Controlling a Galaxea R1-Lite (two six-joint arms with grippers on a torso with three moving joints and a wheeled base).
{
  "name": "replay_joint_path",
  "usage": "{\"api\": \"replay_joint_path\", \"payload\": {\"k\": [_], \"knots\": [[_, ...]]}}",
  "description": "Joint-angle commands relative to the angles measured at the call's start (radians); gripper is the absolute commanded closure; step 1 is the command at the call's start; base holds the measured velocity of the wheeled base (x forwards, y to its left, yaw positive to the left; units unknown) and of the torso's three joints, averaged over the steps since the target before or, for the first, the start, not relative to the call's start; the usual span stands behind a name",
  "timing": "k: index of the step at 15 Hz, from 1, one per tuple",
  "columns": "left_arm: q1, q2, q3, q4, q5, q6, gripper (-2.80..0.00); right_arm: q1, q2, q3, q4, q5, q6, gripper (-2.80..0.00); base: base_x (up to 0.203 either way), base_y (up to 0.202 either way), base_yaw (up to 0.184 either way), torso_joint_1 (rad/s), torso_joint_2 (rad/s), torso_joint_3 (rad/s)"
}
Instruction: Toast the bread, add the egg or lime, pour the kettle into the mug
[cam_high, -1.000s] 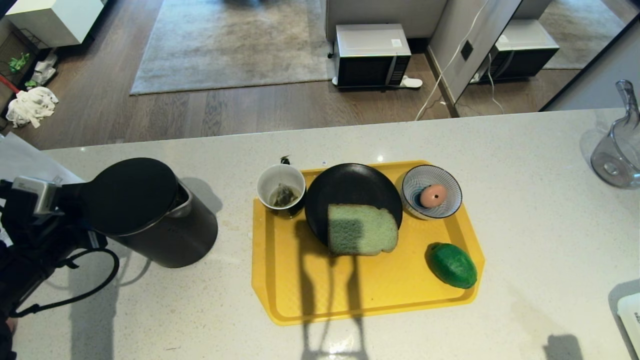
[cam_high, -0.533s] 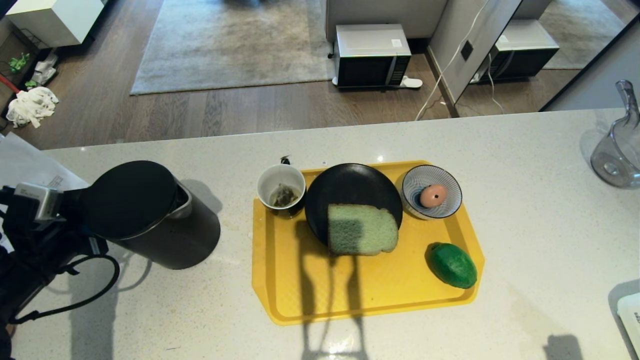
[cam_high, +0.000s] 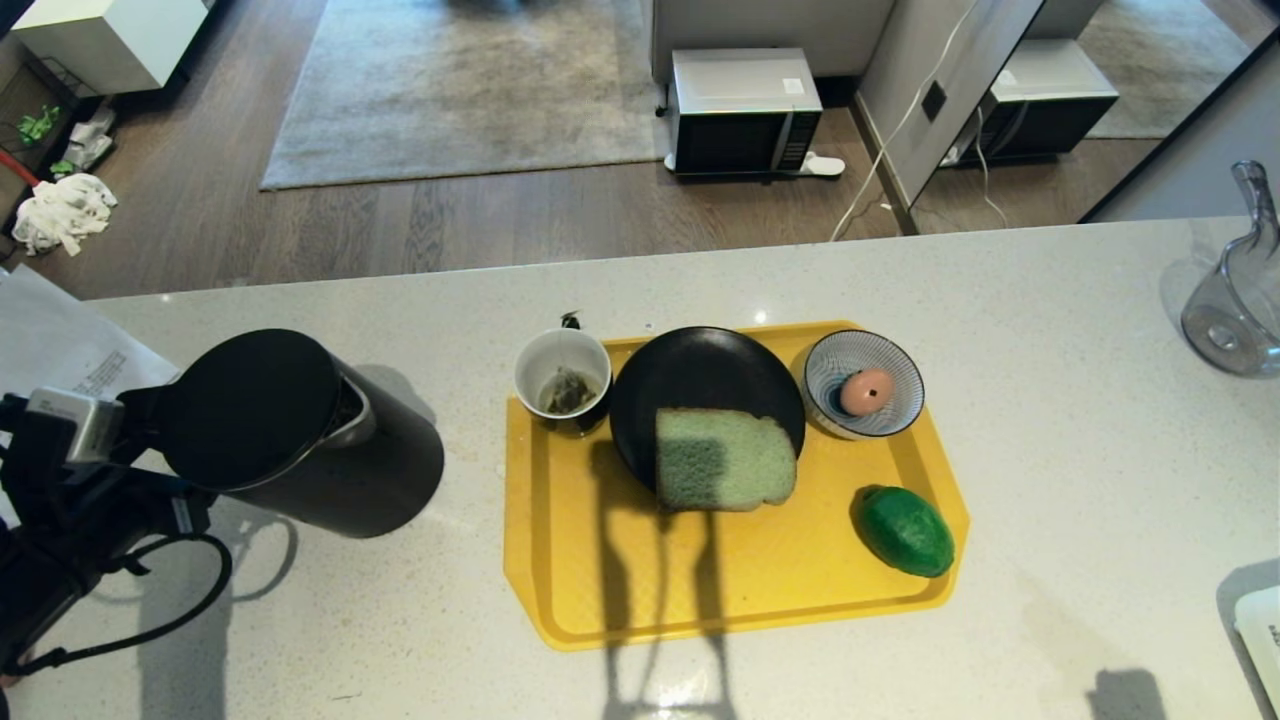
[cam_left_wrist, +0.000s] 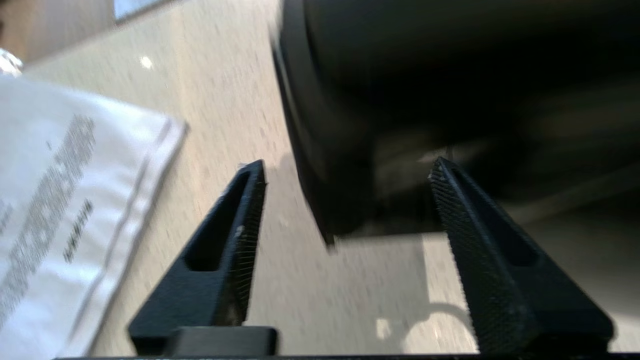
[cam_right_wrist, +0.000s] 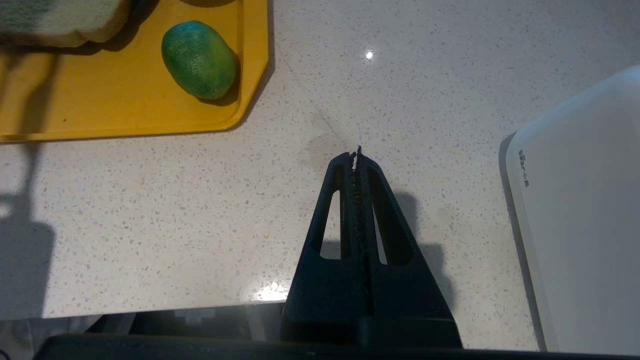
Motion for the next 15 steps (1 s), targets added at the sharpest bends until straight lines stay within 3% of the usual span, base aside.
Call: {"api": "replay_joint_path", "payload": {"k": [1, 11, 12, 15], "knots": [[0.000, -0.026, 0.052, -0.008, -0.004, 0.004, -2.80, 0.000, 0.000, 0.000, -0.001, 0.000, 0.000, 0.00, 0.000, 0.000, 0.000, 0.000, 0.00, 0.000], [-0.001, -0.225, 0.231, -0.008, -0.004, -0.003, -2.80, 0.000, 0.000, 0.000, 0.000, 0.000, 0.000, 0.00, 0.000, 0.000, 0.000, 0.000, 0.00, 0.000], [-0.002, -0.256, 0.241, -0.008, -0.003, -0.009, 0.00, 0.000, 0.000, 0.000, -0.001, 0.000, 0.000, 0.00, 0.000, 0.000, 0.000, 0.000, 0.00, 0.000], [-0.002, -0.356, 0.247, -0.008, 0.000, -0.038, 0.00, 0.000, 0.000, 0.000, -0.001, 0.000, 0.000, 0.00, 0.000, 0.000, 0.000, 0.000, 0.00, 0.000]]}}
